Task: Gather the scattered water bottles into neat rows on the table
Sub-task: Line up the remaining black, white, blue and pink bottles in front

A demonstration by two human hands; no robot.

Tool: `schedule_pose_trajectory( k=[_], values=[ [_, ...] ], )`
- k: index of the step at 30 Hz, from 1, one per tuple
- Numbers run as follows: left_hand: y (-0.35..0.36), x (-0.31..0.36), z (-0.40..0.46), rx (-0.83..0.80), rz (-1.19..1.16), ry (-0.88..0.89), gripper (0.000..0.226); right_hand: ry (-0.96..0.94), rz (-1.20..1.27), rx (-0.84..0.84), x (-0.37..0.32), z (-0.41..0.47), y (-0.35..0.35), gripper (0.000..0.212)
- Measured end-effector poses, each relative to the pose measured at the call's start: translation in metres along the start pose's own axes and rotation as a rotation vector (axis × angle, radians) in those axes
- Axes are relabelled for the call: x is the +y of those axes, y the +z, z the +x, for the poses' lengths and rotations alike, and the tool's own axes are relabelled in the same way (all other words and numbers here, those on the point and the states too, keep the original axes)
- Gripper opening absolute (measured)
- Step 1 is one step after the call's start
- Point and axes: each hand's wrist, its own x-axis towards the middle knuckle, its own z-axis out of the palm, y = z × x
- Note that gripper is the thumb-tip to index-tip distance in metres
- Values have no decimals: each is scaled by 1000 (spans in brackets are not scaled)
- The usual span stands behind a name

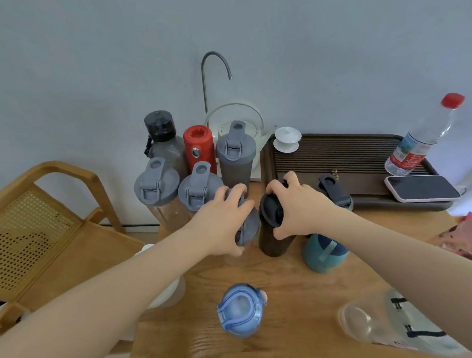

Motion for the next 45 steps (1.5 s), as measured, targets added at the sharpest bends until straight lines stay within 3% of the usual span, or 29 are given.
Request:
schedule_pose_trajectory(
  k=[11, 21, 27, 30, 33, 35, 39, 41, 45],
  values=[
    [-15, 2, 49, -1, -17, 7, 85, 11, 1, -53, -5, -37, 13, 83],
    [-14, -11, 79, 36, 0, 9, 82, -16, 30, 16, -7, -35, 16, 80],
    [-18, -20, 58, 16, 37, 60, 100, -45, 57, 11, -7, -33, 18, 85],
    [-30, -31, 21, 171, -139, 36, 85, -68, 66, -81, -3, -35, 13, 98],
    [-30, -43, -30, 314, -317, -59, 57, -109, 55, -108, -7, -33, 11, 96],
    [-22, -47, -64, 176, -439, -166, 51, -154, 38, -83, -17, -30, 11, 89],
    [9, -56, -112, -160, -405, -275, 84, -215, 14, -34, -40, -24, 15, 82],
    [24, -61, -126, -207, -421, -319, 103, -210, 38, -4, -48, -23, 18, 80],
    [47, -72, -136, -171, -310, -298, 112, -197, 51, 33, -67, -27, 24, 79]
  ],
)
